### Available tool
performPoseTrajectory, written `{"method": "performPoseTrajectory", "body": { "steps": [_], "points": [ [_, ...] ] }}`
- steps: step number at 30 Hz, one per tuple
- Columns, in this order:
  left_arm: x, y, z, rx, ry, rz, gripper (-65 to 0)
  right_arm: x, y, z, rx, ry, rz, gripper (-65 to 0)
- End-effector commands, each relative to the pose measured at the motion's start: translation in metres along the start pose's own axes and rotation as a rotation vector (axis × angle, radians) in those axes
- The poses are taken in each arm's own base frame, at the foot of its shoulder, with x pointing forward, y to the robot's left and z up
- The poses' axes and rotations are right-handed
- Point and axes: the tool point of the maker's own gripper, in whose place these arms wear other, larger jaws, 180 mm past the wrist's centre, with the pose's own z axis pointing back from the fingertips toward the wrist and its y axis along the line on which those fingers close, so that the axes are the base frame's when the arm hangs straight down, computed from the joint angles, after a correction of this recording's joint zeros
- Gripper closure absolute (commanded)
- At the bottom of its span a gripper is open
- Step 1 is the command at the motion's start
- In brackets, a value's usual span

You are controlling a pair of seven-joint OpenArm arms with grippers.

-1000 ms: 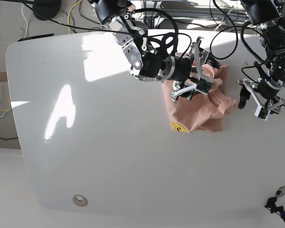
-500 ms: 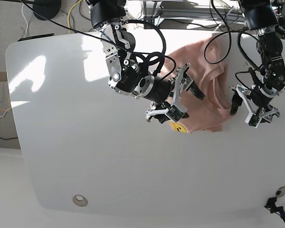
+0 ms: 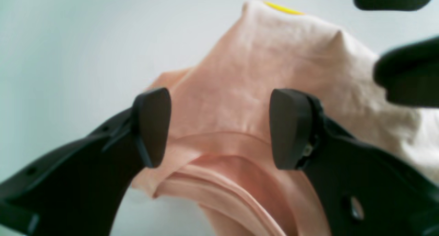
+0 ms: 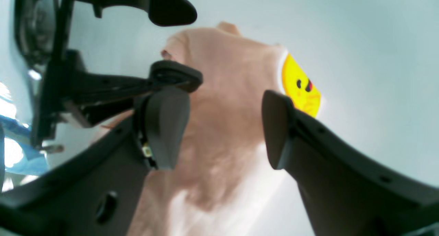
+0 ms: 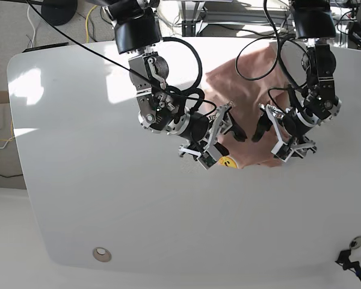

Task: Fold the T-shirt properly
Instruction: 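Grasp the folded bundle with both grippers and lift it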

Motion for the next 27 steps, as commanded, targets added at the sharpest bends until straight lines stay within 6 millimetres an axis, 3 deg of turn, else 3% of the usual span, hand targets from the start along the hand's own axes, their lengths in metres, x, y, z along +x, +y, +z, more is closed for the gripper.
{"method": "performPoseTrajectory", "body": {
  "steps": [1,6,12,18,23,25,27],
  "points": [
    [0.006,0.007,0.002,0.014,-0.016,-0.005,-31.3,0.015,0.0,-0.008,0.022,-0.052,-0.008,-33.1],
    [-0.019,-0.02,0.008,-0.025,0.024,0.022,-1.0,0.016,-0.011,-0.021,0.026,-0.076,-0.035,-29.3],
    [-0.058,-0.051,0.023,-0.073,0.1,0.047,0.0,0.014,-0.024,-0.032,0.025,-0.058,-0.052,-24.0],
    [-0.083,-0.058,0.021,-0.095,0.156,0.083,0.0,-0.004,-0.034,-0.044,0.02,-0.042,-0.105,-17.9],
    [-0.066,-0.028,0.003,-0.045,0.15,0.046,0.0,-0.036,-0.031,-0.045,0.019,-0.008,-0.165,0.0],
    [-0.056,-0.017,-0.007,-0.028,0.154,0.014,0.0,-0.044,-0.028,-0.038,0.013,-0.013,-0.171,0.0],
    [-0.044,-0.019,-0.022,-0.058,0.148,-0.024,0.0,-0.05,-0.023,-0.032,0.01,-0.018,-0.176,0.0]
  ]
}}
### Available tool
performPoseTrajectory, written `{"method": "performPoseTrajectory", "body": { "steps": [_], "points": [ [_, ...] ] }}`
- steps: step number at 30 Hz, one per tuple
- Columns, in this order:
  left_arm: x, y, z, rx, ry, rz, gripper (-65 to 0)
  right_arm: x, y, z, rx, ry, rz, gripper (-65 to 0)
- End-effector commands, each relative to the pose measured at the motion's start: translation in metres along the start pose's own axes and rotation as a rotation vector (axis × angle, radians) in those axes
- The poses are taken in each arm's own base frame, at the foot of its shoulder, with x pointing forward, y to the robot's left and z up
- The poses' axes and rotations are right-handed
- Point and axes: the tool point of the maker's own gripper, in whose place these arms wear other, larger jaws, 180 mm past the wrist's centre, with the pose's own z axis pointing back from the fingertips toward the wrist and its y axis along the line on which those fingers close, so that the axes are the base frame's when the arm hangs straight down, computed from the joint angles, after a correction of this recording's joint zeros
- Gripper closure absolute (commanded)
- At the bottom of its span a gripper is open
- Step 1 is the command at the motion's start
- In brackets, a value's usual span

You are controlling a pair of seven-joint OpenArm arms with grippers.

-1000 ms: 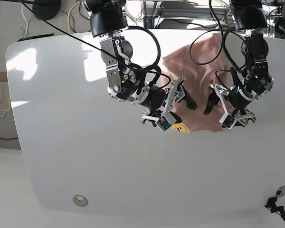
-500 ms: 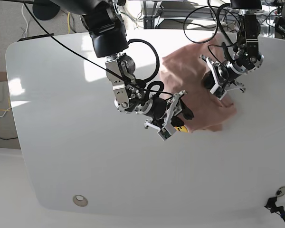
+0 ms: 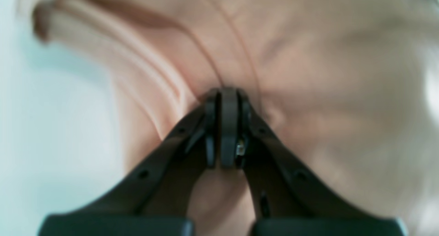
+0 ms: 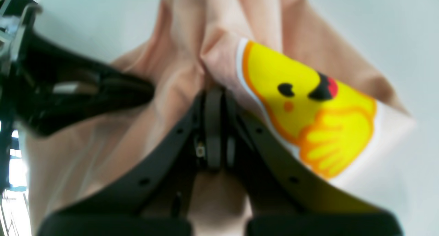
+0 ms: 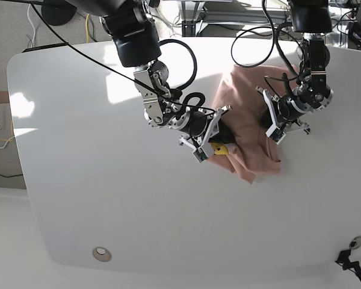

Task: Fold the T-shirt properly
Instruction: 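Grasp the folded bundle with both grippers and lift it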

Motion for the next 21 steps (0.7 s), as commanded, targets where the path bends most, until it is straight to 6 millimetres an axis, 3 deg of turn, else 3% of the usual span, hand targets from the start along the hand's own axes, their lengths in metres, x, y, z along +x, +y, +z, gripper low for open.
{"method": "performPoseTrajectory", "body": {
  "steps": [1,7,10,13,15,18,21],
  "points": [
    [0.015,0.007,-0.004,0.001,-0.016,-0.027,0.0,0.016,0.0,0.011,0.004,-0.045,0.044,0.0],
    [0.049,-0.003,-0.025,-0.061,-0.03,-0.13,0.0,-0.002,0.007,0.053,-0.032,-0.041,0.092,0.0],
    [0.064,-0.002,-0.02,-0.049,-0.064,-0.157,0.0,0.012,0.006,0.071,-0.089,-0.072,0.128,0.0],
    [0.093,-0.001,-0.004,-0.014,-0.141,-0.208,0.0,0.038,0.009,0.083,-0.115,-0.116,0.175,0.0],
    [0.107,0.003,0.01,0.019,-0.184,-0.23,0.0,0.057,0.011,0.087,-0.129,-0.134,0.214,0.0],
    [0.106,0.011,0.03,0.074,-0.216,-0.215,0.0,0.077,0.013,0.082,-0.121,-0.14,0.245,0.0],
    [0.1,0.002,0.039,0.076,-0.222,-0.221,0.0,0.084,0.022,0.067,-0.099,-0.149,0.217,0.0]
  ]
}}
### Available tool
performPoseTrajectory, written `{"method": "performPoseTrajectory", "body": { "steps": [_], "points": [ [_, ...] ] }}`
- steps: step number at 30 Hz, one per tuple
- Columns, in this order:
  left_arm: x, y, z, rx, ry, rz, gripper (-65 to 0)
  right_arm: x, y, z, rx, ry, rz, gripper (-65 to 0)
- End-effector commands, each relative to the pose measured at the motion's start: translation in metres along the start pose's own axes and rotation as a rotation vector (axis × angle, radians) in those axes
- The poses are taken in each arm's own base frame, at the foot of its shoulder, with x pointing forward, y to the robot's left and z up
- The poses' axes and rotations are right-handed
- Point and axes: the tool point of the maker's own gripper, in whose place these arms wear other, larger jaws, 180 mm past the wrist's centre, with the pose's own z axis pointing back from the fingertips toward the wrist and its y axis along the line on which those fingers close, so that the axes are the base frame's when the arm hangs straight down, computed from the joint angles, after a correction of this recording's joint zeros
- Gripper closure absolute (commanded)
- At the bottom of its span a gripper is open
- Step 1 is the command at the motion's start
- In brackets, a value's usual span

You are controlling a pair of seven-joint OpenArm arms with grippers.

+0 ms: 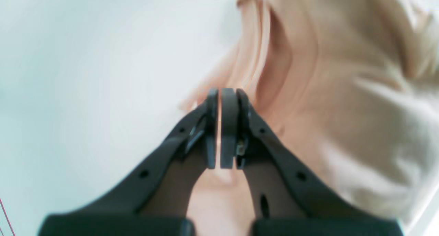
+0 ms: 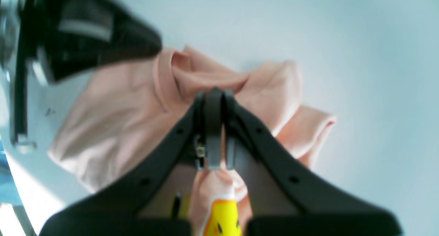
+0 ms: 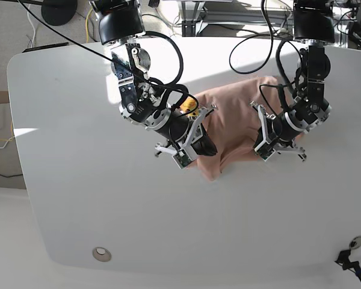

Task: Fold the T-shirt properly
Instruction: 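Grasp the folded bundle with both grippers and lift it, then lay the bundle flat and open both grippers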

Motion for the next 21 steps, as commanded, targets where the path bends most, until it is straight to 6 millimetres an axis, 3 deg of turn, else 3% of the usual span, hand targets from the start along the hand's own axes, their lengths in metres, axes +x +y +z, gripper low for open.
{"method": "performPoseTrajectory", "body": {
  "steps": [1,7,13,21],
  "points": [
    [0.02,0.001,0.008,0.008,-0.079,-0.009,0.0,0.016,0.014,-0.011,0.042,-0.05,-0.02,0.0],
    [-0.015,-0.021,0.018,-0.02,-0.012,0.027,0.0,-0.017,0.019,-0.034,0.07,-0.003,-0.119,0.0],
    [-0.061,-0.039,0.001,-0.09,0.093,0.116,0.0,-0.062,-0.014,-0.025,0.02,0.063,-0.139,0.0],
    [-0.066,-0.055,-0.008,-0.142,0.114,0.113,0.0,-0.081,-0.041,-0.006,-0.025,0.116,-0.099,0.0]
  ]
}}
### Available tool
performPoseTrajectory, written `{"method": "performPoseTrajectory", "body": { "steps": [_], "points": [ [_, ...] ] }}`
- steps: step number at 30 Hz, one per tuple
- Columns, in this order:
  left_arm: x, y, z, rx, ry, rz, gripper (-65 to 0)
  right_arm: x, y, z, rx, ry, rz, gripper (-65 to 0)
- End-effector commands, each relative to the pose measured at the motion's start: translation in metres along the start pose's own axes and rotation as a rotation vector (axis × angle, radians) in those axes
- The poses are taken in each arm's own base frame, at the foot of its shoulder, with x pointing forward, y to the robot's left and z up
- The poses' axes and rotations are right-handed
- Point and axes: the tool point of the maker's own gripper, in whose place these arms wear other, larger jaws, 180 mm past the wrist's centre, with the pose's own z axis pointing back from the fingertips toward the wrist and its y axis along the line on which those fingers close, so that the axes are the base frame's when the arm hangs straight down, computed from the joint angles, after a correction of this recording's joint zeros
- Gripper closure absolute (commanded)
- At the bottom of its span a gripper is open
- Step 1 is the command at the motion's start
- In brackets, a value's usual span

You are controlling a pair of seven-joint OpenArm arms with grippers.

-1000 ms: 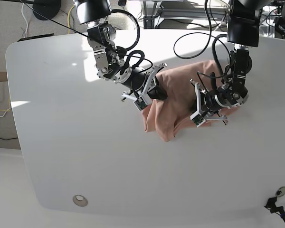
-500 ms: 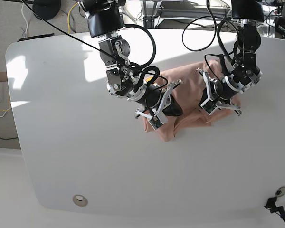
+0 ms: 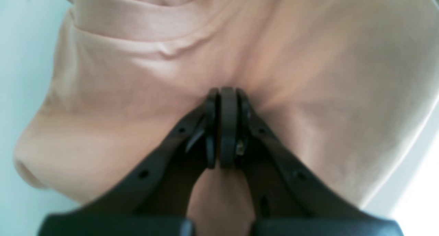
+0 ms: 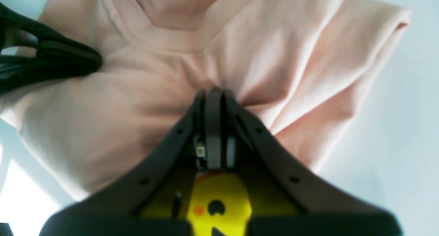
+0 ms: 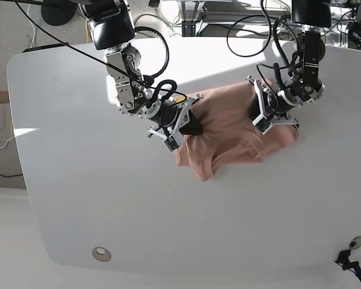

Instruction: Fold the T-shirt properly

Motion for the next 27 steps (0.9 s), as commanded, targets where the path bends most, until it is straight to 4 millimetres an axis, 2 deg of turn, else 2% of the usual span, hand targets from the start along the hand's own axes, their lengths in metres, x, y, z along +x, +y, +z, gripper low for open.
{"method": "performPoseTrajectory", "body": {
  "steps": [1,4,5,10,11,13,14,17,21,24,27],
  "points": [
    [0.003,-0.002,0.0,-0.007,0.006,-0.022,0.0,0.014,-0.004,0.003,-0.006,-0.033,0.018,0.0],
    [0.017,-0.009,0.0,-0.011,-0.031,-0.02,0.0,0.014,-0.006,0.004,-0.009,-0.033,0.023,0.0],
    [0.02,-0.01,0.002,-0.006,-0.041,-0.02,0.0,0.021,-0.005,0.006,-0.007,-0.048,0.034,0.0],
    [0.039,0.014,0.022,0.077,-0.101,-0.032,0.0,0.072,0.012,0.025,-0.011,-0.182,0.125,0.0],
    [0.043,0.021,0.027,0.101,-0.117,-0.031,0.0,0.081,0.012,0.03,-0.028,-0.206,0.133,0.0],
    [0.056,0.031,0.037,0.141,-0.185,-0.019,0.0,0.09,-0.004,0.043,-0.108,-0.224,0.158,0.0],
    [0.065,0.034,0.042,0.16,-0.24,0.001,0.0,0.088,-0.01,0.048,-0.148,-0.221,0.169,0.0],
    [0.068,0.044,0.06,0.23,-0.39,0.101,0.0,0.081,-0.023,0.065,-0.245,-0.251,0.203,0.0],
    [0.073,0.049,0.083,0.334,-0.588,0.203,0.0,0.059,-0.057,0.105,-0.416,-0.339,0.152,0.0],
    [0.059,0.051,0.096,0.427,-0.637,0.253,0.0,0.03,-0.064,0.129,-0.491,-0.368,0.093,0.0],
    [0.042,0.041,0.108,0.469,-0.638,0.275,0.0,0.006,-0.063,0.158,-0.545,-0.353,0.058,0.0]
  ]
}}
